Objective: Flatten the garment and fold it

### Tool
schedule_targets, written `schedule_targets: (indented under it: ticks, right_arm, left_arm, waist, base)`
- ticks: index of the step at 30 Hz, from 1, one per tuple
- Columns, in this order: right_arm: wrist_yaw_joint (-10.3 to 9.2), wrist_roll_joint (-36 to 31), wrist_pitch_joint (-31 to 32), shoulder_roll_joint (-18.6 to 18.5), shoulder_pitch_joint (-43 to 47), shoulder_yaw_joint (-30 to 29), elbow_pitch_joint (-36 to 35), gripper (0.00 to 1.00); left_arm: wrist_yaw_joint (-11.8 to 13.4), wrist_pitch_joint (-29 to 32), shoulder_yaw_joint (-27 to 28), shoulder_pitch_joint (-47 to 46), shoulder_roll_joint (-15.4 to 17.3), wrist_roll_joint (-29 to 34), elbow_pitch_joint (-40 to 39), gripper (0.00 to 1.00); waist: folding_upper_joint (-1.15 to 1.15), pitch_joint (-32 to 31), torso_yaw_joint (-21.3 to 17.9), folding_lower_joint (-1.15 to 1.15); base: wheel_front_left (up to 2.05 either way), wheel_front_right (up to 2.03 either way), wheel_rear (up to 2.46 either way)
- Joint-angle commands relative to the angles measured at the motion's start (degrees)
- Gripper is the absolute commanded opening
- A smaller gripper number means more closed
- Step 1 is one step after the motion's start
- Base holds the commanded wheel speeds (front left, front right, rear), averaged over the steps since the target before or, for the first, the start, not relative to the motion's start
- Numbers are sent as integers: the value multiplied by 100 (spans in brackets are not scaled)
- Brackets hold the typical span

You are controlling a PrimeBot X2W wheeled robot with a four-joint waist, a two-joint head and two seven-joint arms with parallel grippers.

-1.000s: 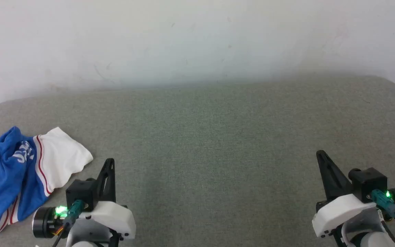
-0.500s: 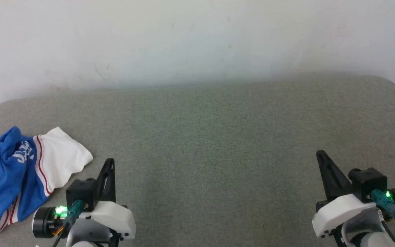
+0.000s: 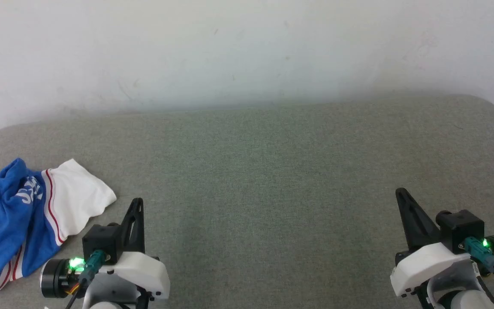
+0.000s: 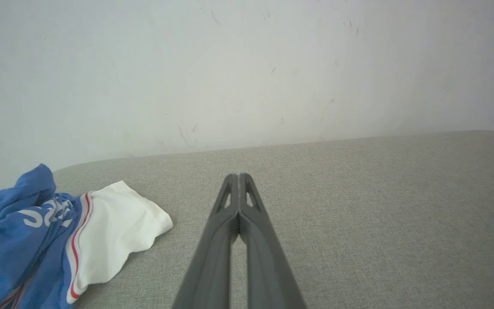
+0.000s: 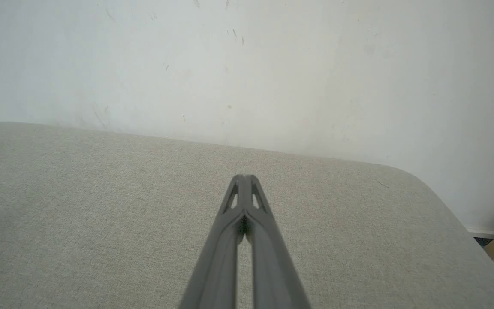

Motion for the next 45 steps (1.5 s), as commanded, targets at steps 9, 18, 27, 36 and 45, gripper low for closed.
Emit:
schedule_targets:
  ticks: [9,18,27,36,45]
  right_arm:
    - [-5,-42,3,18,-84,-1,7,0]
    - [-5,-42,3,18,-84,-1,7,0]
    - [0,35,-38,-3,32,-35,-12,100]
    - [-1,94,-145,-1,101,-152,-53,100]
    - [-1,94,-253,0,144,-279,-40,100]
  left_arm:
    - [-47,2,24,-68,-25,21,12,0]
    - [-47,2,24,-68,-25,21,12,0]
    - [3,-38,-19,25,3,4,-22,100]
    - [11,-145,-59,92,5,8,-99,100]
    - [54,-253,-85,138,5,1,-179,100]
  waist:
    - [-1,0,0,0]
    - [-1,0,0,0]
    - [-1,1,3,0]
    - [-1,7,9,0]
    - [-1,30,42,0]
  base:
    - [0,0,0]
    - [0,0,0]
    - [0,0,0]
    - [0,0,0]
    - [0,0,0]
